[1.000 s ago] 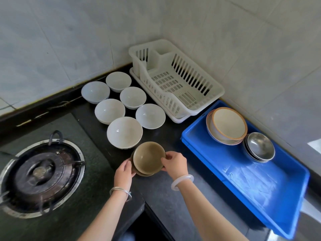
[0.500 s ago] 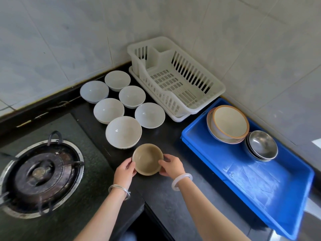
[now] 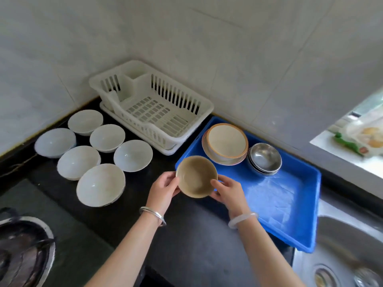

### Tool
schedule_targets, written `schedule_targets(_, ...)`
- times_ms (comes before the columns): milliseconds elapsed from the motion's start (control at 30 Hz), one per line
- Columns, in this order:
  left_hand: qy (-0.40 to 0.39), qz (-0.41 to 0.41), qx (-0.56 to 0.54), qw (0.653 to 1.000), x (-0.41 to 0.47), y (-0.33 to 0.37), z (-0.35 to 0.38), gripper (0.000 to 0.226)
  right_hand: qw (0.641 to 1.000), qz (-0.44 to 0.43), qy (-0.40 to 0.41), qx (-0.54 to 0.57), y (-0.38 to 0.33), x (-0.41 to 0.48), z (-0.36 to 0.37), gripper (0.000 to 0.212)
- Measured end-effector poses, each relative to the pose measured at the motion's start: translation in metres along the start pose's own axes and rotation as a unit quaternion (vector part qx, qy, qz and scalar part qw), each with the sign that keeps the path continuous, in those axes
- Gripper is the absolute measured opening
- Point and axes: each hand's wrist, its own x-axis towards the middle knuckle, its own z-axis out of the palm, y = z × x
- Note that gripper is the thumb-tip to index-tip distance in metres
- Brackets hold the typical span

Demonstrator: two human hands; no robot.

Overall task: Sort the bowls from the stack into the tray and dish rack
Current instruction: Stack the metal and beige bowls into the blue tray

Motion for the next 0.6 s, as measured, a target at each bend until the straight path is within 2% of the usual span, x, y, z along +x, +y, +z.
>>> schedule_targets(200,-0.095,-0.025,0.033,0.995,0.012,0.001,0.117,0.005,0.988,-0.001,0.135,0.074,-0.004,0.005,-0.101,0.017)
schedule_targets(333,-0.147,-0.076,0.051,0.985,0.018,-0.016,0.193,0.009,0.966,0.03,0.227,0.124,0.02,0.011,-0.16,0.017)
schedule_targets(467,-0.186,-0.141,0.084,0.969,0.023,-0.038,0.247,0.024,0.945,0.058,0.284,0.15,0.047,0.02,-0.193,0.018)
schedule_targets(600,-0.178,-0.166,0.065,0.968,0.033,-0.06,0.277,0.022,0.934,0.102,0.32,0.12,0.062,0.037,-0.202,0.022)
